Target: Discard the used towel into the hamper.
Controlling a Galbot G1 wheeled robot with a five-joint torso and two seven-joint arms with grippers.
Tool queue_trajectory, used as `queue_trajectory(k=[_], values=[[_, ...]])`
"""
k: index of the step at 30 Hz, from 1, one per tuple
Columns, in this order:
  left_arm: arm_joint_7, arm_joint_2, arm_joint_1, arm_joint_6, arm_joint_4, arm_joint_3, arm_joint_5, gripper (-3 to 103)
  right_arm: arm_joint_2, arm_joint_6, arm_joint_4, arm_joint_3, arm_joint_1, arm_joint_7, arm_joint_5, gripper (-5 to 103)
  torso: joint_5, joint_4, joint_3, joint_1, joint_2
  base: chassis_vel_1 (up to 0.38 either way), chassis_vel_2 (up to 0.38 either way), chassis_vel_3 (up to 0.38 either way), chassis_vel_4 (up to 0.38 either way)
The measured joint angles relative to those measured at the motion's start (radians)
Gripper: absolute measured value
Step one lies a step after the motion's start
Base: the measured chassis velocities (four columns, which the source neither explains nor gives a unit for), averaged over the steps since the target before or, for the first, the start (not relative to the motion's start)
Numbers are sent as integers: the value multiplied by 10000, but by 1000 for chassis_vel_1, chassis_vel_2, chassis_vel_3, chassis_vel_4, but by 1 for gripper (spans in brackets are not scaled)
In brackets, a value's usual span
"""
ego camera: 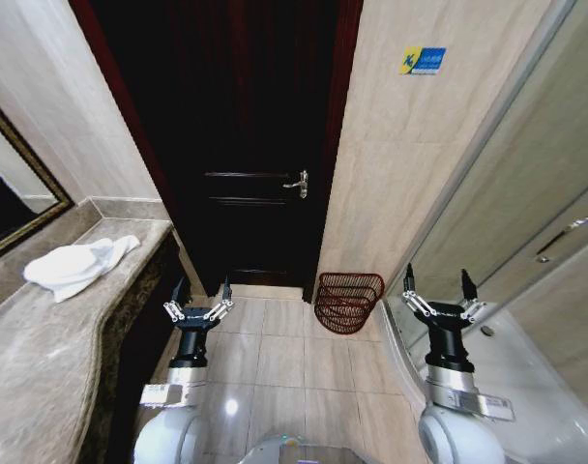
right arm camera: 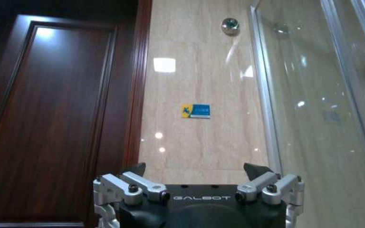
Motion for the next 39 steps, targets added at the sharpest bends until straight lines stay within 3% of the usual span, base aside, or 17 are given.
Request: queue_trajectory(k=[39], values=[[-198,-36,-9,-184,11,-37,447,100,-67,-318,14,14,52,207,-163,100,-1,-4,-1,-4,2,44,49,44,44]])
